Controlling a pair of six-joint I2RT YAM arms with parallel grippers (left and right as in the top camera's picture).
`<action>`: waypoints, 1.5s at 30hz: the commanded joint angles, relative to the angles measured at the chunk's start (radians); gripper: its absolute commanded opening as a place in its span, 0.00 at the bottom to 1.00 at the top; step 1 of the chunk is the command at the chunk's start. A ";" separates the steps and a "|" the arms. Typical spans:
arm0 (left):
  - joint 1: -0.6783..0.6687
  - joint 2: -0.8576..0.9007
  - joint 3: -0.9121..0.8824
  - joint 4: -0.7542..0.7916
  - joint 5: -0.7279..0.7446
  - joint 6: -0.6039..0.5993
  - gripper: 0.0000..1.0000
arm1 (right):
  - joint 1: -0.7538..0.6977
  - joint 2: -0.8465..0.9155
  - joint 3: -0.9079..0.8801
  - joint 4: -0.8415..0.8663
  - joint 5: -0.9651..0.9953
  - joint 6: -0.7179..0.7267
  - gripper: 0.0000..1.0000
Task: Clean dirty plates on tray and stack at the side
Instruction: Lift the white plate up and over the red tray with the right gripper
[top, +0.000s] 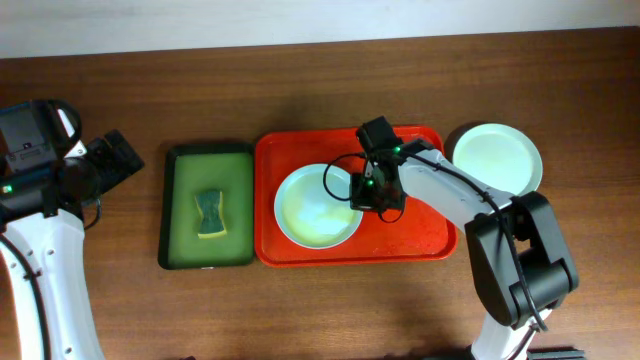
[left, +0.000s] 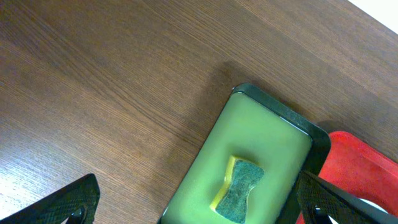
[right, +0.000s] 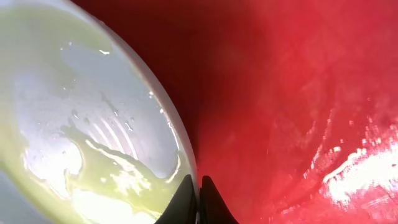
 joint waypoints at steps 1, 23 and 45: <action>0.003 -0.012 0.003 -0.002 -0.007 -0.010 0.99 | 0.008 -0.003 0.056 -0.040 0.027 0.005 0.04; 0.003 -0.012 0.003 -0.005 -0.007 -0.010 0.99 | 0.007 -0.063 0.288 -0.259 -0.016 0.026 0.04; 0.003 -0.012 0.003 -0.005 -0.007 -0.010 0.99 | 0.531 -0.061 0.288 0.289 0.879 -0.108 0.04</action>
